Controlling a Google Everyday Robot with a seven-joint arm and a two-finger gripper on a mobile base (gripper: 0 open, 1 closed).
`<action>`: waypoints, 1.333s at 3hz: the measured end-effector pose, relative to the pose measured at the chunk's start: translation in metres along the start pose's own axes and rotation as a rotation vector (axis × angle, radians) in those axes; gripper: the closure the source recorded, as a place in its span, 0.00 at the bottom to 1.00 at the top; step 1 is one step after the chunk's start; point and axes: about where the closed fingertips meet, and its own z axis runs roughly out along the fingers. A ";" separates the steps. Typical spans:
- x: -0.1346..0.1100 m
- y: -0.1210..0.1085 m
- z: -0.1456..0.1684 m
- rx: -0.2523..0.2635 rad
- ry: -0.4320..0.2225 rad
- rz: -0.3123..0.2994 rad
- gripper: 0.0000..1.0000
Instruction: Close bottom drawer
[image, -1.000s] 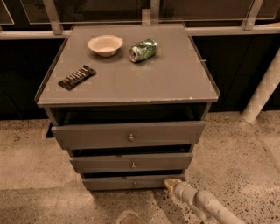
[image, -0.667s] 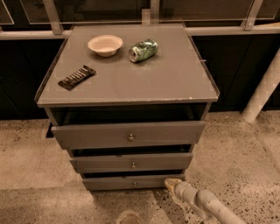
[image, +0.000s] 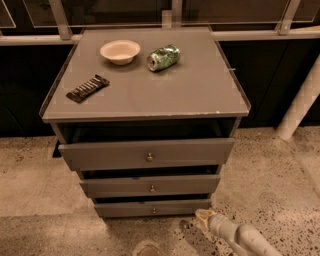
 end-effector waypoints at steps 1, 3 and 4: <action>0.011 0.010 -0.046 -0.050 -0.009 -0.011 1.00; 0.012 0.012 -0.049 -0.056 -0.013 -0.007 0.58; 0.012 0.012 -0.049 -0.056 -0.013 -0.007 0.34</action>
Offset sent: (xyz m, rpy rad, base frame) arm -0.0377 -0.0183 0.0128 0.0170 0.0003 0.0435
